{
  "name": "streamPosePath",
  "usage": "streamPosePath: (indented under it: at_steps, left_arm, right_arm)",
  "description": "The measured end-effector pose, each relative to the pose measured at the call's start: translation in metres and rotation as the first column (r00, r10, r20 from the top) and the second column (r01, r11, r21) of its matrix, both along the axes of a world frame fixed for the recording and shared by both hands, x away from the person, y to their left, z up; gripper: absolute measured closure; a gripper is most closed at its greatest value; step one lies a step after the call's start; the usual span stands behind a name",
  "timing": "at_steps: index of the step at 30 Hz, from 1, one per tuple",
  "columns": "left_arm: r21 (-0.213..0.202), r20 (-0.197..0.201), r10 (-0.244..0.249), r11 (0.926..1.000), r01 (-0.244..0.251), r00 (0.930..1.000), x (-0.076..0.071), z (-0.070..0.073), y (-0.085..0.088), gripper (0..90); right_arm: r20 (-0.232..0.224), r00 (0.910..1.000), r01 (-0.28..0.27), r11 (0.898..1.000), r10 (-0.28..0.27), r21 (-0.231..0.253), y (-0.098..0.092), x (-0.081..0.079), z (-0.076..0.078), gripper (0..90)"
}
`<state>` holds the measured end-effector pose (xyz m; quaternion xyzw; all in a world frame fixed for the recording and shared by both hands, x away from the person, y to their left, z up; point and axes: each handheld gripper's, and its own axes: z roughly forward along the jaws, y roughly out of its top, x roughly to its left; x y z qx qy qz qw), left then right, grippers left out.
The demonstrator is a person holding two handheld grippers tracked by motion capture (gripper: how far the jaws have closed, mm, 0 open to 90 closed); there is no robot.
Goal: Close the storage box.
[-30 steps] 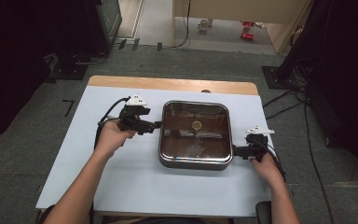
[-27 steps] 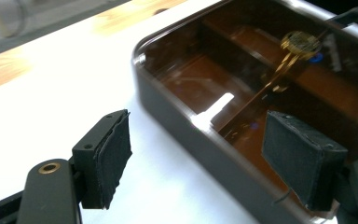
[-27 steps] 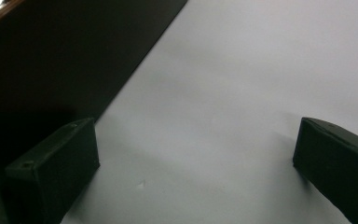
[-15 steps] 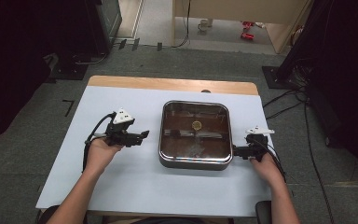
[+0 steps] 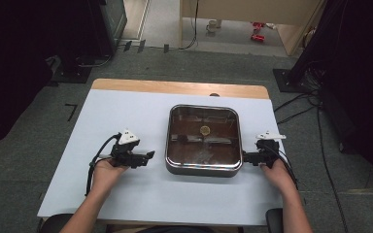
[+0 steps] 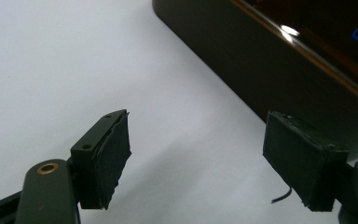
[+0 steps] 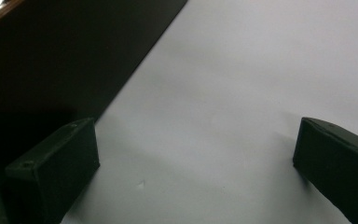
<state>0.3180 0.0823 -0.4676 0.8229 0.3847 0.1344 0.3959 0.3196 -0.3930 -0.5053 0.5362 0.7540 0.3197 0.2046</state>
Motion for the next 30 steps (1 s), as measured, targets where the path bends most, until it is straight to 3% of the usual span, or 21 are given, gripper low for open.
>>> streamPosePath:
  at_steps: [11,18,23,30]
  left_arm:
    - [0.008,-0.040,0.026,0.9996,-0.025,0.9989,-0.009,-0.013,-0.001,23.0]
    - [0.038,-0.050,-0.002,0.9993,0.004,0.9988,-0.011,-0.025,-0.011,23.6]
    - [0.093,0.027,-0.032,0.9952,0.030,0.9991,-0.016,-0.031,-0.019,19.1]
    - [0.087,0.026,-0.030,0.9958,0.027,0.9992,-0.016,-0.031,-0.019,18.3]
  right_arm:
    - [0.000,1.0000,-0.001,1.000,0.001,0.000,0.000,0.000,0.000,0.0]
    - [0.000,1.0000,0.000,1.000,0.000,0.000,0.000,0.000,0.000,0.0]
    - [0.001,1.0000,-0.001,1.000,0.001,0.000,0.000,0.000,0.000,0.0]
    - [0.000,1.0000,-0.001,1.000,0.001,-0.001,0.000,0.000,0.000,0.0]
